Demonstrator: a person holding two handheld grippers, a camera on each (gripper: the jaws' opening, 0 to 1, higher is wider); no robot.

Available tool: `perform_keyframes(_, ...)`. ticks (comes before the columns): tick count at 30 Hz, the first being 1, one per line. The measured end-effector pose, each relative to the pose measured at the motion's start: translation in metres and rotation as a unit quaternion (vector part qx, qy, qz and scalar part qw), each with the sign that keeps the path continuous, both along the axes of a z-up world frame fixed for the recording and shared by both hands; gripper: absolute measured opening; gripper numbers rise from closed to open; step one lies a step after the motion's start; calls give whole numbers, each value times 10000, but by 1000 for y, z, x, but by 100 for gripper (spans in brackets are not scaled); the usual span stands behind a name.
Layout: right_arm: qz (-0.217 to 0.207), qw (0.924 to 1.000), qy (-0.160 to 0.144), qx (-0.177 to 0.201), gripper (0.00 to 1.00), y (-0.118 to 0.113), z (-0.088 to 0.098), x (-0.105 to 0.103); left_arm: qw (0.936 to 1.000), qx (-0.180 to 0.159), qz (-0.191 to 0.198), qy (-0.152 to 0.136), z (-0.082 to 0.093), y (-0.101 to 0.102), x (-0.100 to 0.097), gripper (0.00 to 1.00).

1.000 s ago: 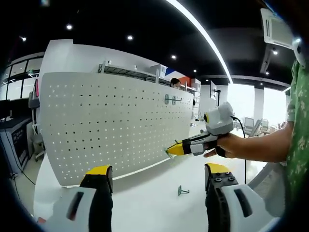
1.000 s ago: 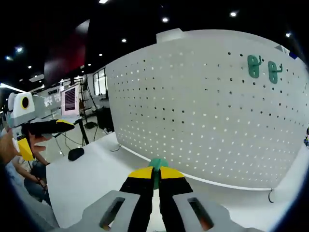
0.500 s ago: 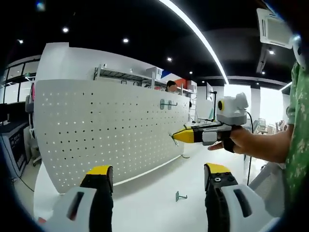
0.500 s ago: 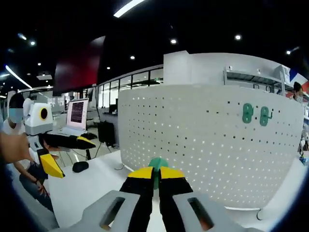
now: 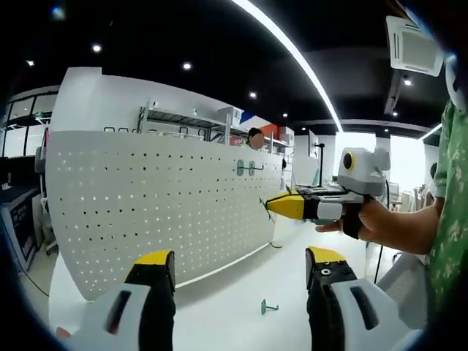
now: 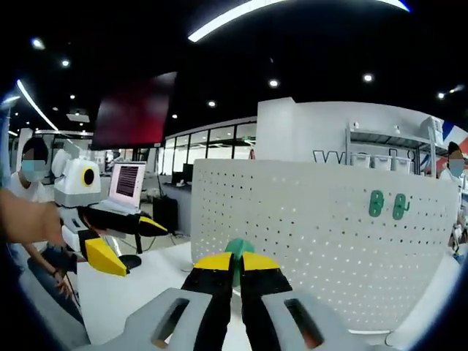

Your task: Insert the hook assembly into the mounting plate slot until the hook locks in place.

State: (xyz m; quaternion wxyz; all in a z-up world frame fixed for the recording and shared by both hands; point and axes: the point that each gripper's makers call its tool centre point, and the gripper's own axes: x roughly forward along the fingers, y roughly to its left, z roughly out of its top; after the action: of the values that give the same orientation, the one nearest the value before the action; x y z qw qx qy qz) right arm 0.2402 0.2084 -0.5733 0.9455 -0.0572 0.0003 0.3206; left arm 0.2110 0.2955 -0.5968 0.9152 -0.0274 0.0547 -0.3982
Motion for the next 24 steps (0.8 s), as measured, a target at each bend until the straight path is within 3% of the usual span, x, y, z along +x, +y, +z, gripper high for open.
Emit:
perform_keyframes(20,181,9997,-125,54,1,13,7,-7,9986,-179,-481,96,13,-35,4,43)
perform_keyframes(24,185,9997,-130,61,1,13,8,-8,9982,-234,-556,69,17,-42,5,41)
